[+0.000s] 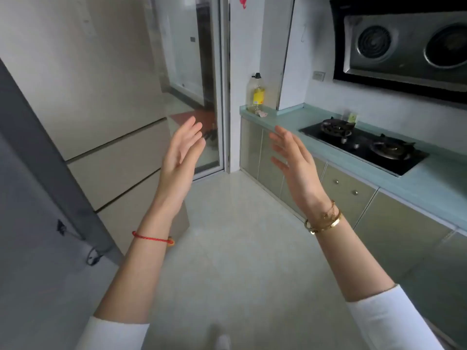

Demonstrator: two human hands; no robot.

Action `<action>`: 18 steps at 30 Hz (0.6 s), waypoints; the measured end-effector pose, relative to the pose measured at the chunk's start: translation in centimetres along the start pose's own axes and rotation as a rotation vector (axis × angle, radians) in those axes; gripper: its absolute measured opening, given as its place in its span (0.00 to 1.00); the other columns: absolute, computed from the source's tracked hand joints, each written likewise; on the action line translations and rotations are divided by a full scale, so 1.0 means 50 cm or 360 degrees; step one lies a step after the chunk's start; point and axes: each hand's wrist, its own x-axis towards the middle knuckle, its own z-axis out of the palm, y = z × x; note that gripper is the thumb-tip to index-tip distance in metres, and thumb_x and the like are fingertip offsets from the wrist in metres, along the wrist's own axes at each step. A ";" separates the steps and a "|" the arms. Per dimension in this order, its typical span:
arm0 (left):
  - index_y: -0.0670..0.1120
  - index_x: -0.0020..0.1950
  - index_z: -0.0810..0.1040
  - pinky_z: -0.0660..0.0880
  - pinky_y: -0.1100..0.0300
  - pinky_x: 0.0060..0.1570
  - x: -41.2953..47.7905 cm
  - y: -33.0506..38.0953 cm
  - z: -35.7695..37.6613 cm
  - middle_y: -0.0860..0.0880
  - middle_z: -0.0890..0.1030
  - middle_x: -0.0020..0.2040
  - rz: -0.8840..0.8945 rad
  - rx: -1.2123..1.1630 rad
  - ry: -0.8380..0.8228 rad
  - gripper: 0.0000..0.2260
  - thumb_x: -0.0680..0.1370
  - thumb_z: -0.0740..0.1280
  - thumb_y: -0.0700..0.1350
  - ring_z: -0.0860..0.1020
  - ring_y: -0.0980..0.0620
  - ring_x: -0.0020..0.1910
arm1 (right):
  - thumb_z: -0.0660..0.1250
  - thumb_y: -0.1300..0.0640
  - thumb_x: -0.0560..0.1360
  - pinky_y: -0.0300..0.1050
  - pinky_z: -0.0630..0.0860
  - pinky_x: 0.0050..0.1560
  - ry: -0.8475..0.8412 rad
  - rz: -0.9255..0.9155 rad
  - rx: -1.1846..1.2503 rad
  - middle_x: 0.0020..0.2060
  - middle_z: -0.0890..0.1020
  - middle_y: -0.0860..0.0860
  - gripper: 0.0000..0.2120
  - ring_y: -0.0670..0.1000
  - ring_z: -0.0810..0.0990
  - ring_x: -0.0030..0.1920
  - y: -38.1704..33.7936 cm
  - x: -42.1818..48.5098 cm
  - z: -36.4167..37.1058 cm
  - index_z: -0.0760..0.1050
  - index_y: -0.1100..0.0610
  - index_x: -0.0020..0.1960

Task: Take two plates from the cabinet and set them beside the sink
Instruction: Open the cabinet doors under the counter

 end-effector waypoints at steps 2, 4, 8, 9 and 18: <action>0.51 0.76 0.67 0.65 0.56 0.74 0.027 -0.022 0.002 0.52 0.73 0.73 -0.0031 0.0001 0.0014 0.22 0.82 0.63 0.45 0.72 0.62 0.71 | 0.55 0.47 0.84 0.45 0.74 0.67 0.0016 0.0047 0.0006 0.64 0.79 0.46 0.18 0.44 0.77 0.64 0.018 0.031 0.004 0.72 0.49 0.70; 0.50 0.76 0.67 0.65 0.57 0.74 0.058 -0.053 0.004 0.52 0.74 0.73 -0.0071 -0.0007 -0.0010 0.22 0.81 0.63 0.46 0.72 0.62 0.71 | 0.55 0.47 0.83 0.46 0.74 0.67 -0.0007 0.0076 -0.0011 0.64 0.79 0.46 0.17 0.45 0.77 0.64 0.041 0.061 0.008 0.72 0.48 0.69; 0.49 0.76 0.67 0.65 0.57 0.74 0.143 -0.115 0.010 0.51 0.74 0.73 -0.0079 -0.0025 -0.0027 0.22 0.82 0.63 0.45 0.72 0.61 0.71 | 0.55 0.46 0.83 0.49 0.73 0.69 0.0000 0.0077 -0.0030 0.64 0.79 0.46 0.16 0.45 0.77 0.65 0.090 0.148 0.009 0.72 0.46 0.68; 0.49 0.76 0.67 0.66 0.58 0.73 0.166 -0.129 0.011 0.52 0.74 0.73 -0.0075 -0.0027 -0.0037 0.22 0.82 0.63 0.46 0.72 0.62 0.71 | 0.55 0.46 0.83 0.50 0.72 0.70 0.0005 0.0076 -0.0026 0.64 0.80 0.46 0.16 0.45 0.77 0.65 0.101 0.171 0.009 0.73 0.46 0.67; 0.50 0.76 0.67 0.68 0.64 0.69 0.373 -0.253 0.032 0.55 0.74 0.73 -0.0051 -0.0049 -0.0135 0.22 0.82 0.63 0.46 0.71 0.62 0.71 | 0.54 0.44 0.83 0.50 0.72 0.70 0.0068 0.0119 -0.0021 0.65 0.80 0.46 0.20 0.46 0.77 0.66 0.197 0.368 0.016 0.72 0.48 0.70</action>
